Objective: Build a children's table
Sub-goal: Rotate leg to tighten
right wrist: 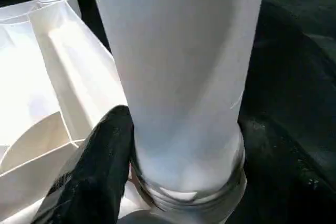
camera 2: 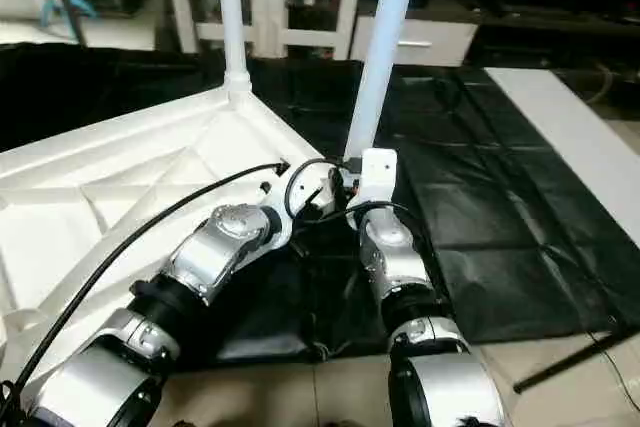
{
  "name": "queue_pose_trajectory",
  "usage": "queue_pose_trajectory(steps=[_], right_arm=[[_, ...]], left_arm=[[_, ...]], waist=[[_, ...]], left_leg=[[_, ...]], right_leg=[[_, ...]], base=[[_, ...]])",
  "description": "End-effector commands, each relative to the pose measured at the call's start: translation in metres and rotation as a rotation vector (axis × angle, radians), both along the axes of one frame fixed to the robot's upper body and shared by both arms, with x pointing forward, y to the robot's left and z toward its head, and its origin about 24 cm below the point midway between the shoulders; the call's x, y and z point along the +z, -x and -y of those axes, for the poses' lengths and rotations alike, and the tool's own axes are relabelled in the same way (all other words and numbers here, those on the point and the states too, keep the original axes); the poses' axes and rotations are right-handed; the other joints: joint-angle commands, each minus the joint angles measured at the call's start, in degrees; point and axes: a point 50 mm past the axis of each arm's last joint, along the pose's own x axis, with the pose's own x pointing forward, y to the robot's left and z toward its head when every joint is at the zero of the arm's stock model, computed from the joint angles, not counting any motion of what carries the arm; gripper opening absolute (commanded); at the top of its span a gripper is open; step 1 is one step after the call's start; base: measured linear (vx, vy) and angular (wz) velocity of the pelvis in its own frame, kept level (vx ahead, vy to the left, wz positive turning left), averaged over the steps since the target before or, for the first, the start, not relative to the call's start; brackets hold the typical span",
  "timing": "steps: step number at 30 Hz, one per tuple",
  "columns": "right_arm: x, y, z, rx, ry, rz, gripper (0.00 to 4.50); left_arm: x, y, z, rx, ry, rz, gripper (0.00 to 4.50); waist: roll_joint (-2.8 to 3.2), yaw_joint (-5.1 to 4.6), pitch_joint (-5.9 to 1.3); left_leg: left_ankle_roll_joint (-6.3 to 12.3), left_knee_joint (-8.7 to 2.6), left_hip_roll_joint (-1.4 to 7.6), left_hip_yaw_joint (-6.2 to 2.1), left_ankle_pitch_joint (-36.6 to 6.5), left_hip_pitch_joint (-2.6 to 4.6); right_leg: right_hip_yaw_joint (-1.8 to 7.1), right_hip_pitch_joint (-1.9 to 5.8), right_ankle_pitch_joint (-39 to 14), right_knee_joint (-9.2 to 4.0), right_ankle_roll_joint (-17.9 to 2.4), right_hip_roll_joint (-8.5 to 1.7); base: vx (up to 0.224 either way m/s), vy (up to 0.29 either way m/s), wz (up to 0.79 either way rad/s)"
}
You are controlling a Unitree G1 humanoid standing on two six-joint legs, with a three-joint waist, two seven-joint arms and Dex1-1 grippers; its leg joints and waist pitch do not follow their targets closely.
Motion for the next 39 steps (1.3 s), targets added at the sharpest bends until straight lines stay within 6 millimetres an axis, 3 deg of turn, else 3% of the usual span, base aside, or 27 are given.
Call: queue_pose_trajectory(steps=[1,4,5,6,7,8,10,11,16,20,22,25,28,32,39], right_arm=[[-0.002,0.012,-0.033,0.218,-0.062,0.044,3.22],[0.003,0.012,-0.021,0.214,-0.053,0.096,3.42],[0.005,0.013,-0.016,0.206,-0.061,0.110,3.54],[0.008,0.014,-0.008,0.208,-0.059,0.139,3.65],[0.010,0.016,-0.005,0.214,-0.052,0.155,3.72],[0.012,0.017,0.001,0.224,-0.041,0.174,3.78],[0.017,0.021,0.010,0.260,-0.028,0.206,3.97],[0.017,0.021,0.010,0.260,-0.028,0.206,3.97],[0.029,0.038,0.050,0.377,0.104,0.264,4.41],[0.028,0.057,0.072,0.568,0.182,0.194,4.41],[0.024,0.071,0.077,0.702,0.206,0.145,4.41],[0.026,0.080,0.082,0.756,0.157,0.115,4.41],[0.030,0.083,0.083,0.817,0.130,0.107,4.41],[0.030,0.085,0.076,0.891,0.125,0.091,4.41],[0.026,0.089,0.070,1.030,0.117,0.037,4.41]], left_arm=[[0.025,-0.017,-0.009,0.106,0.062,0.166,0.00],[0.023,-0.016,-0.012,0.090,0.060,0.162,0.00],[0.023,-0.015,-0.013,0.083,0.062,0.159,0.00],[0.021,-0.013,-0.014,0.057,0.069,0.148,0.00],[0.019,-0.012,-0.014,0.039,0.073,0.141,0.00],[0.017,-0.010,-0.015,0.012,0.072,0.131,0.00],[0.013,-0.006,-0.018,-0.023,0.067,0.113,0.00],[0.013,-0.006,-0.018,-0.023,0.067,0.113,0.00],[0.000,0.009,-0.032,-0.166,0.053,0.034,0.00],[-0.008,0.021,-0.047,-0.291,0.032,-0.035,0.00],[-0.010,0.029,-0.053,-0.383,0.026,-0.054,0.00],[-0.009,0.038,-0.059,-0.470,0.051,-0.097,0.00],[-0.008,0.052,-0.063,-0.600,0.049,-0.174,0.00],[-0.008,0.060,-0.064,-0.655,0.044,-0.218,0.00],[-0.008,0.062,-0.067,-0.679,0.030,-0.236,0.00]], waist=[[-0.77,0.09,-4.18],[-0.76,0.25,-4.00],[-0.78,-0.02,-3.96],[-0.53,-0.45,-4.15],[-0.56,-0.35,-4.28],[-0.29,-0.11,-4.36],[-0.51,0.18,-4.30],[-0.21,0.28,-4.17],[-0.60,0.93,-3.75],[-0.77,0.94,-3.38],[-0.79,1.13,-3.25],[-0.72,0.95,-3.23],[-0.19,0.84,-3.20],[-0.21,0.94,-2.97],[-0.36,0.94,-3.16]], left_leg=[[5.64,-3.41,1.01,0.40,-7.68,0.27],[6.70,-3.50,1.07,0.44,-7.65,-0.23],[6.51,-3.62,1.00,0.32,-8.14,-0.51],[5.71,-3.62,1.20,0.10,-8.21,-0.34],[5.82,-3.42,1.22,0.23,-7.68,0.01],[6.41,-3.27,1.30,0.36,-5.90,0.37],[7.59,-3.17,1.30,0.58,-4.28,0.36],[7.89,-3.25,1.29,0.58,-4.54,0.37],[6.41,-3.55,1.43,0.74,-10.30,0.38],[4.74,-3.87,1.45,0.57,-13.99,0.29],[4.63,-3.92,1.48,0.54,-15.35,0.37],[4.30,-4.14,1.56,0.29,-16.57,0.26],[3.27,-4.37,1.80,0.17,-17.28,0.50],[2.28,-4.32,1.81,0.56,-20.04,1.33],[1.98,-4.42,1.78,0.34,-18.78,0.80]], right_leg=[[2.30,3.20,-9.69,-2.55,-11.32,-1.93],[2.26,3.54,-10.51,-2.68,-11.07,-1.96],[2.16,3.74,-11.59,-2.75,-10.51,-1.91],[2.11,3.69,-13.65,-2.90,-9.70,-2.11],[2.21,3.43,-12.73,-2.95,-10.09,-2.06],[2.40,3.11,-9.04,-2.38,-11.78,-1.91],[2.41,3.06,-5.49,-2.04,-13.01,-1.62],[2.41,3.09,-5.37,-2.04,-13.29,-1.61],[2.56,3.06,-13.50,-3.08,-11.09,-1.82],[2.69,2.77,-20.92,-3.83,-8.42,-1.80],[2.73,2.67,-22.55,-4.13,-7.44,-1.80],[2.69,2.63,-24.41,-4.31,-6.85,-1.88],[2.77,2.33,-23.33,-4.08,-7.88,-1.79],[3.08,1.61,-23.35,-4.23,-9.23,-1.54],[3.47,2.27,-22.72,-3.83,-8.44,-1.64]], base=[[0.000,0.000,0.00],[0.000,0.000,0.00],[0.000,0.000,0.00],[0.000,0.000,0.00],[0.000,0.000,0.00],[0.000,0.000,0.00],[0.000,0.000,0.00],[0.000,0.000,0.00],[0.000,0.000,0.00],[0.000,0.000,0.00],[0.000,0.000,0.00],[0.000,0.000,0.00],[0.000,0.000,0.00],[0.000,0.000,0.00],[0.000,0.000,0.00]])
